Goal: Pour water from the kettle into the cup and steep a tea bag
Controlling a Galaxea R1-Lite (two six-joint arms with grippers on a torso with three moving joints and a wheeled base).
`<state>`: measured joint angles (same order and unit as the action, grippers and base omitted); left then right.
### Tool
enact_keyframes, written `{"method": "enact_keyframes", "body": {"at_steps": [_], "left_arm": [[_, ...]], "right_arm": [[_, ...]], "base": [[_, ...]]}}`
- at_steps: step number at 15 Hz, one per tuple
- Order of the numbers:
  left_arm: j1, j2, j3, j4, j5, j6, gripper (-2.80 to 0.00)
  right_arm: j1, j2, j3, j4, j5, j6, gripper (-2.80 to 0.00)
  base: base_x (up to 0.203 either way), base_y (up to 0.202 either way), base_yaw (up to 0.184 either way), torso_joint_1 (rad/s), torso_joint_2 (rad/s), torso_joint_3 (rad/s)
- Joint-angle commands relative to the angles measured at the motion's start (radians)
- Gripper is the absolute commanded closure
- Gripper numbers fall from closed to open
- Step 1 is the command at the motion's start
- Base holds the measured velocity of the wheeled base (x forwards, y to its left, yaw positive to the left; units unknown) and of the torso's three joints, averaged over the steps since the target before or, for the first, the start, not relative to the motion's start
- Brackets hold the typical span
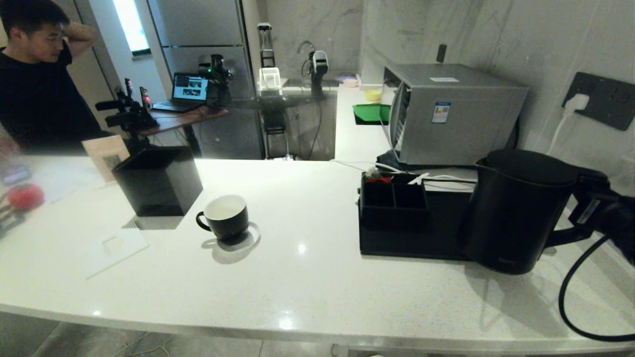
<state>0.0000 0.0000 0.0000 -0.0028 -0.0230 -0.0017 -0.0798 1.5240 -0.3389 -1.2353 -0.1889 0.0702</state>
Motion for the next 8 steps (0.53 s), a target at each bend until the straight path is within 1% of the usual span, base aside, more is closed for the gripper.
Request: {"method": "enact_keyframes", "body": {"at_steps": [1, 3, 4, 5, 8], "left_arm": [[0.000, 0.000, 0.000, 0.000, 0.000, 0.000, 0.00], [0.000, 0.000, 0.000, 0.000, 0.000, -0.001, 0.00], [0.000, 0.000, 0.000, 0.000, 0.000, 0.000, 0.00], [0.000, 0.000, 0.000, 0.000, 0.000, 0.000, 0.00], [0.000, 0.000, 0.000, 0.000, 0.000, -0.001, 0.00]], "right_arm": [[0.000, 0.002, 0.000, -0.007, -0.001, 0.000, 0.00], [0.001, 0.004, 0.000, -0.006, -0.001, 0.000, 0.00], [0.005, 0.004, 0.000, -0.006, -0.001, 0.000, 0.00], [0.006, 0.004, 0.001, -0.007, -0.001, -0.001, 0.00], [0.006, 0.004, 0.000, -0.006, -0.001, -0.001, 0.00]], "base": [[0.000, 0.000, 0.000, 0.000, 0.00, 0.000], [0.000, 0.000, 0.000, 0.000, 0.00, 0.000], [0.002, 0.064, -0.020, 0.002, 0.00, -0.001], [0.001, 0.124, -0.014, 0.002, 0.00, 0.012], [0.000, 0.193, -0.003, 0.005, 0.00, 0.004]]}}
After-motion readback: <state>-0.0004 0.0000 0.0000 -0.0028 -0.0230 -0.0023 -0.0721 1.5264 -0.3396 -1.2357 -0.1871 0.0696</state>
